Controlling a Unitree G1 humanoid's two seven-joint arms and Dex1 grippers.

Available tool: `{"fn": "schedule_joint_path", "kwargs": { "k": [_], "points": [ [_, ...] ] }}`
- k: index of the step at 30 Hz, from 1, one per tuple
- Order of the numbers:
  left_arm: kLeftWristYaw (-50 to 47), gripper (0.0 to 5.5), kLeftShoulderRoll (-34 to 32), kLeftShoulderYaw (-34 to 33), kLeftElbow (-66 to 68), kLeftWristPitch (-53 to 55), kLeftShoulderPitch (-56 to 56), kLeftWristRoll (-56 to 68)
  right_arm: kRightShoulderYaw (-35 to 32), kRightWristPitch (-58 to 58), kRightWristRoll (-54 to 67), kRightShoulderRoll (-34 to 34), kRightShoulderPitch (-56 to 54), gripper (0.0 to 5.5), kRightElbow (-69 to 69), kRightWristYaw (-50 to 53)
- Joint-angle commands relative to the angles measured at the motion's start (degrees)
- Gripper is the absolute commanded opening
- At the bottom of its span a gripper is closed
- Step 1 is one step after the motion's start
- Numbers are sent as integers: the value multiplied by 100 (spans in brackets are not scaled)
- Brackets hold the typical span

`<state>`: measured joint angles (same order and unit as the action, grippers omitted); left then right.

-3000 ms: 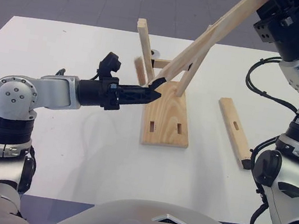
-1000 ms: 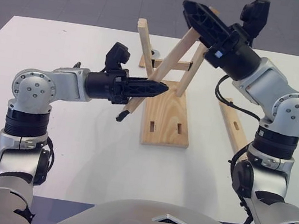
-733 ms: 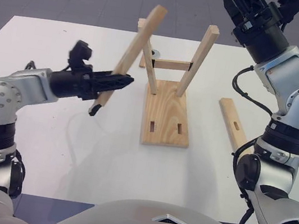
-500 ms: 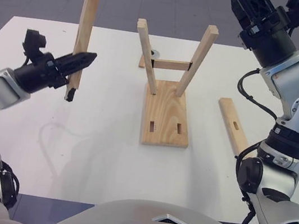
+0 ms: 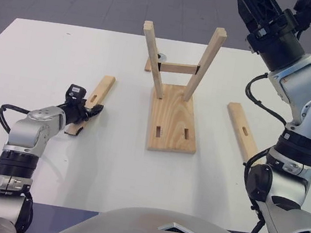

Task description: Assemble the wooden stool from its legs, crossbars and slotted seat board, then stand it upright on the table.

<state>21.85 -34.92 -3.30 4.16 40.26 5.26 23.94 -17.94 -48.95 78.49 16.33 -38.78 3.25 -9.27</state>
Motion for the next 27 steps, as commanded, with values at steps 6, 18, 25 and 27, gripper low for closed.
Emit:
{"fn": "schedule_joint_path", "kwargs": {
  "k": [6,18,25,27],
  "points": [
    [-62,448,-36,108,421,-708,1757,-931,48,-29,-100,-17,-1,438,-31,40],
    [779,448,1371,591,6177,-3035,4850,-1930,132,-51,-270,-105,-73,438,-188,-40],
    [789,448,1732,344,6947,-3501,5146,-2071,160,-122,-289,-94,-103,438,-274,-87],
    [782,448,1786,318,7003,-3550,5177,-2132,166,-132,-305,-92,-143,438,-309,-88]
  ]
}}
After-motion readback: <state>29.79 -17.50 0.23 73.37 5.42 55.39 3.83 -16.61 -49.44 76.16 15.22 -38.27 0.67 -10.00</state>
